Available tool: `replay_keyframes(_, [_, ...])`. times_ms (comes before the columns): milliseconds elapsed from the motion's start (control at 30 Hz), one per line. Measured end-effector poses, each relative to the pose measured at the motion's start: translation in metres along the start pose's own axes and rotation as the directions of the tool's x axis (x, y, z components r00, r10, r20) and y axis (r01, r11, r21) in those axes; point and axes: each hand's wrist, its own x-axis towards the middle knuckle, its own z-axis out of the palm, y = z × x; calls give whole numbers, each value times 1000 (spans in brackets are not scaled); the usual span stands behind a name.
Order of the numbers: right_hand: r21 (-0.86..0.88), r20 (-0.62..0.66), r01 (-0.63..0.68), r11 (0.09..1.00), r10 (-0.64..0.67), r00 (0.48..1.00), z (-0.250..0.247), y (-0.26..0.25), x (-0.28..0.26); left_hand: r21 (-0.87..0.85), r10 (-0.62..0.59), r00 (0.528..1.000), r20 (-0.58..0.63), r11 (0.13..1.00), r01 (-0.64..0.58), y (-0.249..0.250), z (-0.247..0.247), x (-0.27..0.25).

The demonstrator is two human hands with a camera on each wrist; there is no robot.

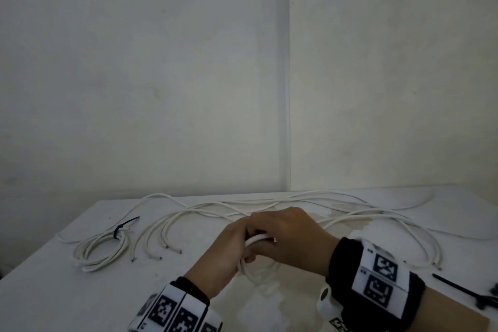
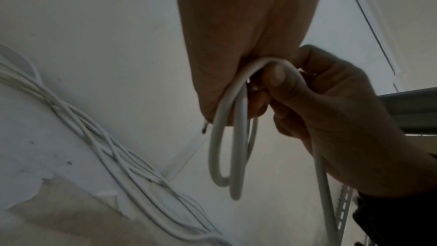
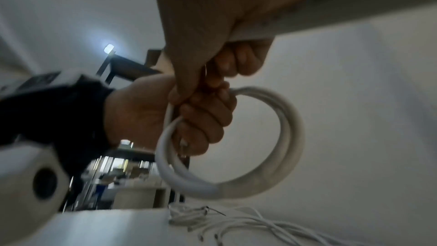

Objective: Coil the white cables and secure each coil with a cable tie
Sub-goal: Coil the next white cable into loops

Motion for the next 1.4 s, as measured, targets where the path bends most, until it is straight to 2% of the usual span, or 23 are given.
replay_keyframes(33, [92,55,-92,992,87,995,-3,2,0,-9,-39,999,11,999,39,2,1,-1])
replay_keyframes(100, [308,122,-243,920,215,969,-9,11,-2,-62,-105,994,30,992,106,6,1,-2])
replay_keyframes(200, [505,170,-363,783,322,931,-20,22,-2,-106,-157,986,55,981,162,11,1,-1])
replay_keyframes(367, [519,228,-434,736,370,900,-23,31,0,-194,-198,978,59,959,206,11,-1,1])
replay_keyframes(567, [471,244,-467,748,399,884,-11,28,1,-326,-145,987,72,931,161,13,-11,-2])
replay_keyframes(700, [568,279,-503,652,422,863,-9,14,4,-378,-143,988,50,913,151,14,-12,-2])
replay_keyframes(767, [570,248,-499,652,442,862,-9,14,8,-280,-91,995,-28,957,79,13,-11,-2])
replay_keyframes(833, [576,240,-514,635,470,849,-9,15,11,-31,12,991,-132,999,-17,10,-8,-2])
replay_keyframes(900, [576,266,-530,622,471,841,-11,15,12,195,151,970,-190,974,-113,6,-10,-5])
replay_keyframes(967, [581,281,-533,615,462,841,-11,15,11,324,260,950,-172,926,-194,3,-12,-7])
replay_keyframes(1067, [551,309,-555,624,465,830,-10,17,8,449,351,932,-90,850,-277,-3,-16,-6])
replay_keyframes(1167, [536,347,-580,613,467,814,-10,18,6,592,438,899,-29,732,-337,-8,-21,-4])
replay_keyframes(1233, [533,355,-593,603,477,804,-11,19,6,646,456,890,-8,682,-343,-9,-22,-4])
replay_keyframes(1400, [527,357,-606,596,492,794,-16,22,8,555,441,897,-29,754,-352,-4,-16,0])
